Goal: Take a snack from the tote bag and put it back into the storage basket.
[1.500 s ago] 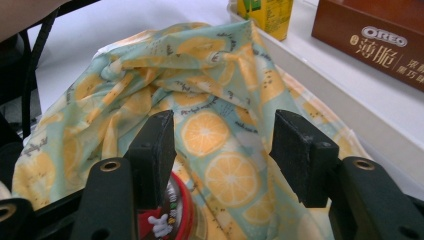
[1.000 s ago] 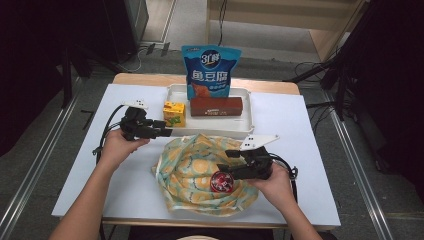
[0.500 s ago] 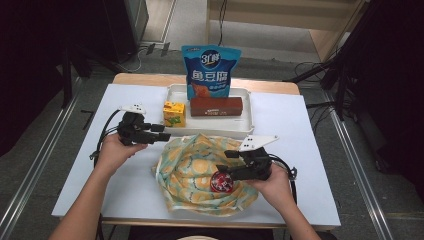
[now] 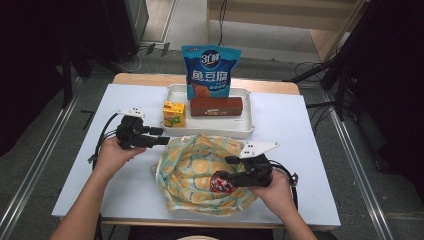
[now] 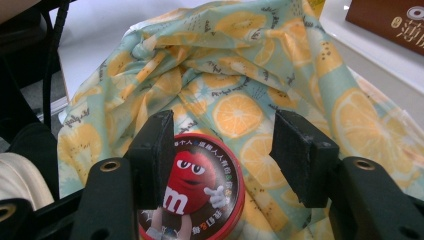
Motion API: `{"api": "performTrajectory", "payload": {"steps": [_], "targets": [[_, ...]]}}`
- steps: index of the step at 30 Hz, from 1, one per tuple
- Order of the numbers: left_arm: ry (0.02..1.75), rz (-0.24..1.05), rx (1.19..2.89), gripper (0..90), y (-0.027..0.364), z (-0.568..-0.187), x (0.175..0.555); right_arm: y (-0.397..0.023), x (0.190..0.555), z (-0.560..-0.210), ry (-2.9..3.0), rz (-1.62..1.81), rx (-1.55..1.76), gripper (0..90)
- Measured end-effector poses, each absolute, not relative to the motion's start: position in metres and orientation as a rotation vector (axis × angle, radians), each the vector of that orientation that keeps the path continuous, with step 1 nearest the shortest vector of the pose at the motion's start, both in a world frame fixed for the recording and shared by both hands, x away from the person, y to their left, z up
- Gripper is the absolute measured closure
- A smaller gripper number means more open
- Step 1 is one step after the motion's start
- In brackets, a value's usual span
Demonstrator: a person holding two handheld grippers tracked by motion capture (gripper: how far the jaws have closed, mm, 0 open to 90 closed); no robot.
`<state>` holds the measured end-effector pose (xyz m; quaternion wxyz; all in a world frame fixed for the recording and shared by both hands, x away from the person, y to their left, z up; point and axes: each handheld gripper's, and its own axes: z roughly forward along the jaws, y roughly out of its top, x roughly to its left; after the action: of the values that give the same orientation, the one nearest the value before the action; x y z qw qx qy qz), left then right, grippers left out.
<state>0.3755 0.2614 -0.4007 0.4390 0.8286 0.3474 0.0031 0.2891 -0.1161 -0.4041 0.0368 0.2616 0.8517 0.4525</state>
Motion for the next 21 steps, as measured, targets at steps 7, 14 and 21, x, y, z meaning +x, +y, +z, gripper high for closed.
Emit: {"api": "performTrajectory", "payload": {"steps": [7,14,21], "targets": [[0.869,0.017,2.048,45.2,0.263,-0.400,0.377,-0.115,0.285,-0.406,2.618,1.399,0.810,43.6],[0.866,0.015,2.045,45.2,0.264,-0.401,0.379,-0.113,0.277,-0.410,2.630,1.388,0.807,42.1],[0.868,0.017,2.051,45.2,0.264,-0.401,0.379,-0.113,0.273,-0.414,2.633,1.375,0.808,41.0]]}}
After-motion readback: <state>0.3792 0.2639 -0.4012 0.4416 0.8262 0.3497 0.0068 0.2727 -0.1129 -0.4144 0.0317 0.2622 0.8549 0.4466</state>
